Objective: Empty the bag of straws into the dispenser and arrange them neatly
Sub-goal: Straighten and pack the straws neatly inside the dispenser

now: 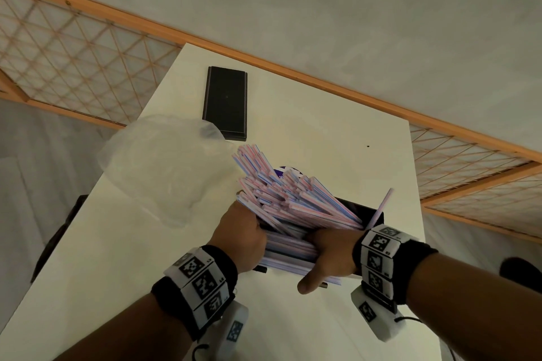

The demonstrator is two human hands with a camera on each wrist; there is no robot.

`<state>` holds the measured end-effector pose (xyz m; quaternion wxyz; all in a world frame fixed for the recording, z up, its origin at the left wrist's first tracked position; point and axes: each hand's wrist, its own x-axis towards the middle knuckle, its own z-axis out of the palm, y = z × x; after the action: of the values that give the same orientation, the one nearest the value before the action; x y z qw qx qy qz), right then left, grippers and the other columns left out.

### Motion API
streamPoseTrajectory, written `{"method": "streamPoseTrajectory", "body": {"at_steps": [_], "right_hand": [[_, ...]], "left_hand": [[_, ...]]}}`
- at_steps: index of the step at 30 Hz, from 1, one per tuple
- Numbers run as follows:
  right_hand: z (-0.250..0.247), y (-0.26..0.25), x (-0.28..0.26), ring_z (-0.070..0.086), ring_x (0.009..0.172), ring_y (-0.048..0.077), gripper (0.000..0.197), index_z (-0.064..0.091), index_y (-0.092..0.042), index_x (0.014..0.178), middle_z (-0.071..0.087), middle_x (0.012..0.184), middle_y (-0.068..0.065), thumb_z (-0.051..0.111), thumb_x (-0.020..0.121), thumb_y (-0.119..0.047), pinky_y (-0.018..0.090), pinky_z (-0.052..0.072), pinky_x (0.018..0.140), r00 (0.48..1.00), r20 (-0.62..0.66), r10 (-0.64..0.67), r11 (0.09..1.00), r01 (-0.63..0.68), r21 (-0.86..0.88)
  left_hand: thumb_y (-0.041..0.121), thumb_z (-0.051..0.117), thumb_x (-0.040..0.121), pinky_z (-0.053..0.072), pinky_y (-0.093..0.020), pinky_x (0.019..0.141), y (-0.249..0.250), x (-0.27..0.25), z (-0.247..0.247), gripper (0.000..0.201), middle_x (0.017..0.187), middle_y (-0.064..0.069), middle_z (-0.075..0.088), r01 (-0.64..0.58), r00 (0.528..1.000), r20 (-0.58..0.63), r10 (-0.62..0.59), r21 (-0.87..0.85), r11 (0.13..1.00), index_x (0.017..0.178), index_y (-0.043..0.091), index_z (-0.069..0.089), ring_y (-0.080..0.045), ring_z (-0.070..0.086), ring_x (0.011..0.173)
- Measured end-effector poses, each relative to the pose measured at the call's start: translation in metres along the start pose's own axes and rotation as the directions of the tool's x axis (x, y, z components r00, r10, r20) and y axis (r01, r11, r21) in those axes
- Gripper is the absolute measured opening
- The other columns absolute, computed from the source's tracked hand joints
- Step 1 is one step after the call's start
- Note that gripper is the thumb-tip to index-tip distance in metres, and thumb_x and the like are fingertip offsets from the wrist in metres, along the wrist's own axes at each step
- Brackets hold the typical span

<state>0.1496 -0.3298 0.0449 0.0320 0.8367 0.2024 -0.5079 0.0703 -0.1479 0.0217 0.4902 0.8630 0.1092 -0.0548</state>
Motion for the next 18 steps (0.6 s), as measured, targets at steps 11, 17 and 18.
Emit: {"method": "streamPoseTrajectory", "body": {"at_steps": [11,17,18], "right_hand": [[-0.004,-0.001,0.000,0.055,0.117,0.013,0.084,0.058,-0.035,0.132,0.061,0.117,-0.019,0.083,0.057,-0.063,0.031,0.040,0.105,0.997,0.029,-0.068,0.995,0.066,0.070],[-0.004,0.008,0.005,0.063,0.108,0.010,0.094,0.065,-0.033,0.123,0.071,0.109,-0.016,0.079,0.037,-0.070,0.034,0.046,0.103,0.994,0.069,-0.082,0.992,0.075,0.098],[-0.005,0.008,0.004,0.061,0.111,0.009,0.097,0.063,-0.034,0.126,0.069,0.114,-0.017,0.080,0.038,-0.069,0.034,0.045,0.105,0.994,0.063,-0.086,0.993,0.080,0.091]], "left_hand": [[0.021,0.038,0.084,0.028,-0.013,0.063,0.004,-0.003,0.000,0.013,0.083,0.020,0.038,0.008,1.000,-0.008,-0.009,-0.114,0.993,0.095,0.025,0.043,-0.015,0.041,0.080],[0.025,0.034,0.078,0.031,-0.015,0.074,0.002,-0.003,0.001,0.031,0.098,0.005,0.053,0.051,0.999,0.003,-0.051,-0.178,0.983,0.104,0.023,0.049,-0.013,0.046,0.087],[0.022,0.038,0.086,0.032,-0.015,0.071,-0.001,-0.003,0.003,0.025,0.102,0.001,0.056,0.054,0.998,-0.013,-0.057,-0.174,0.983,0.107,0.018,0.052,-0.013,0.047,0.086]]}}
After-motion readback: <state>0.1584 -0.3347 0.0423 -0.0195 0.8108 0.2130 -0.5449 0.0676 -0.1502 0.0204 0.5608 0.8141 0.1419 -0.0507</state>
